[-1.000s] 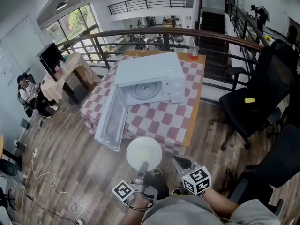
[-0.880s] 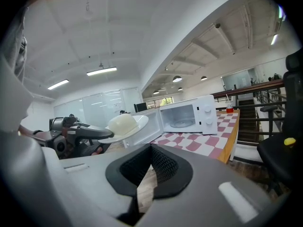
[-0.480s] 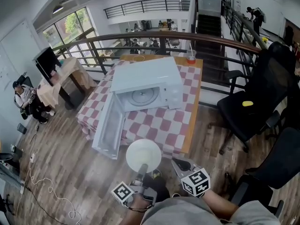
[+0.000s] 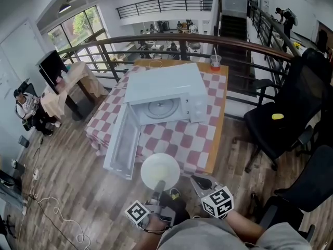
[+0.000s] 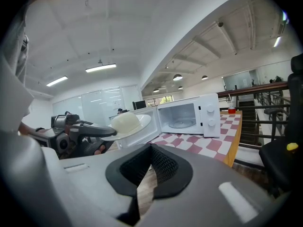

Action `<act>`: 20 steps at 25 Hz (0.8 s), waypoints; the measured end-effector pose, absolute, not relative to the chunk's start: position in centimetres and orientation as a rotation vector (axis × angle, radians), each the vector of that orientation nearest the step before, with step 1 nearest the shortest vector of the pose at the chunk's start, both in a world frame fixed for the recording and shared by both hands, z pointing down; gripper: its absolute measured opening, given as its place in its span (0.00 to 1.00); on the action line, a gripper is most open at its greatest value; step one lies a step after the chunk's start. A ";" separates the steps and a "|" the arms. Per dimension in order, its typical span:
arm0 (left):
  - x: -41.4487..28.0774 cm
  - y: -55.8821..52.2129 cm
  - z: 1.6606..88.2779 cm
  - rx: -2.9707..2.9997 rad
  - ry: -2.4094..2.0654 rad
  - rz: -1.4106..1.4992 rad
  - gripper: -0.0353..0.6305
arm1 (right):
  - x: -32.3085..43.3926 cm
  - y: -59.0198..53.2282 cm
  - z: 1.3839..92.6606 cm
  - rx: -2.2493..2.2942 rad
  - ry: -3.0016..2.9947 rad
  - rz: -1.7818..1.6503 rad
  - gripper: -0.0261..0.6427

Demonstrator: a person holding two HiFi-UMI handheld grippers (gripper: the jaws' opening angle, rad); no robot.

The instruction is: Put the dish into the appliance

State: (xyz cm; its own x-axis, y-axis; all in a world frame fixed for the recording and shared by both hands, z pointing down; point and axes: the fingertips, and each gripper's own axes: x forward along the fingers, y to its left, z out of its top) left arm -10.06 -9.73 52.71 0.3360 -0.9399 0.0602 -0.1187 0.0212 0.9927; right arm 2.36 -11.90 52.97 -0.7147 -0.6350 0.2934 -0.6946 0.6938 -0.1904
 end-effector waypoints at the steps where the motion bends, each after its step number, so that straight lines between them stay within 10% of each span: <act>1: -10.2 -10.0 52.8 1.403 -1.048 -0.865 0.09 | 2.2 -12.2 53.0 1.072 -2.700 0.427 0.04; 20: -15.4 -20.9 52.6 1.417 -1.048 -0.863 0.09 | -3.8 -22.9 52.7 1.037 -2.684 0.415 0.04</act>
